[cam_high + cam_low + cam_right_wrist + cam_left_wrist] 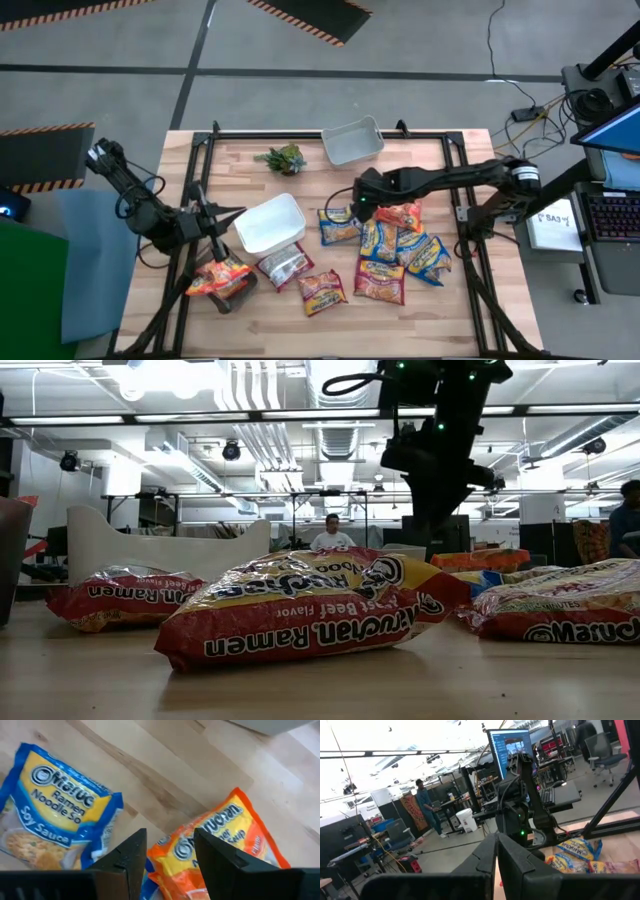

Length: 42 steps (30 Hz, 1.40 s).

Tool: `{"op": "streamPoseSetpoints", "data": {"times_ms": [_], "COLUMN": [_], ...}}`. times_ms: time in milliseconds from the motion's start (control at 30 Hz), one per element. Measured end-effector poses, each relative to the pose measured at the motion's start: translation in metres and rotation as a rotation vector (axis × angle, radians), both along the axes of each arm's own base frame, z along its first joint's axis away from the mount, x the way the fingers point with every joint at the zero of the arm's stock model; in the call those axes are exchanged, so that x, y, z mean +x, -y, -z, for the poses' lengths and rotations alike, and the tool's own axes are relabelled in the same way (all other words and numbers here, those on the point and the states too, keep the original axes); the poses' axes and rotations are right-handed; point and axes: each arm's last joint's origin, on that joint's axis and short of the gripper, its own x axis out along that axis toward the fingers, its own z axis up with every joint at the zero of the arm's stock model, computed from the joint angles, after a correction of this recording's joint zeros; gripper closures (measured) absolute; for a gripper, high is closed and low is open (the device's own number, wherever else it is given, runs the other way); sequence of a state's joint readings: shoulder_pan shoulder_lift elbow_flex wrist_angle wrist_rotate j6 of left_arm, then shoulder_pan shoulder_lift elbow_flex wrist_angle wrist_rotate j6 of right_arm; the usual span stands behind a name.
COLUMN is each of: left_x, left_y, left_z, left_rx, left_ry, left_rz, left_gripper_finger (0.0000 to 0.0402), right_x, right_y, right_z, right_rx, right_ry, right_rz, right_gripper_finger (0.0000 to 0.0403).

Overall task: Sort Maruchan noodles
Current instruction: Put the blue noodle pack into the gray bin

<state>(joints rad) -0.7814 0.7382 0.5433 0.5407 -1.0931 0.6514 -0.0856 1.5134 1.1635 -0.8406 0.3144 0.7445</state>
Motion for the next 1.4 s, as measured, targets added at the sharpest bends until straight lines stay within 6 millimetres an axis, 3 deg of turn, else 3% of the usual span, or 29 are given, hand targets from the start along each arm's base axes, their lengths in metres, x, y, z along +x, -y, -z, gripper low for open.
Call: {"op": "streamPoseSetpoints", "data": {"times_ms": [200,300,467,600,800,967,1133,1400], "left_x": [0.011,0.022,0.046,0.058,0.064,0.065,0.065,0.065], "left_y": [-0.001,-0.003,-0.015,-0.034,-0.056,-0.061,-0.061,-0.062], "left_z": [0.005,0.011,0.020,0.025,0.031,0.033,0.033,0.033], "left_rx": [-0.038,-0.023,0.038,0.053,0.030,0.031,0.048,0.060], "left_ry": [-0.003,-0.022,-0.050,-0.086,-0.129,-0.144,-0.153,-0.159], "left_rz": [-0.039,-0.072,-0.060,-0.171,-0.285,-0.310,-0.313,-0.317], "left_gripper_finger": [0.0402,0.0402,0.0402,0.0402,0.0402,0.0402,0.0402,0.0402], "right_x": [0.004,0.013,0.024,0.019,0.010,0.017,0.025,0.045], "right_y": [0.000,-0.003,-0.015,-0.013,-0.005,-0.005,-0.005,-0.006], "right_z": [0.001,0.000,0.007,0.022,0.039,0.041,0.060,0.095], "right_rx": [-0.011,-0.010,0.135,0.174,0.192,0.191,0.221,0.245], "right_ry": [0.002,0.084,0.248,0.268,0.256,0.336,0.280,0.176], "right_rz": [-0.056,-0.159,-0.359,-0.287,-0.137,-0.131,-0.097,-0.074], "right_gripper_finger": [0.0262,0.0271,0.0289,0.0288,0.0232,0.0167,0.0116,0.0093]}}
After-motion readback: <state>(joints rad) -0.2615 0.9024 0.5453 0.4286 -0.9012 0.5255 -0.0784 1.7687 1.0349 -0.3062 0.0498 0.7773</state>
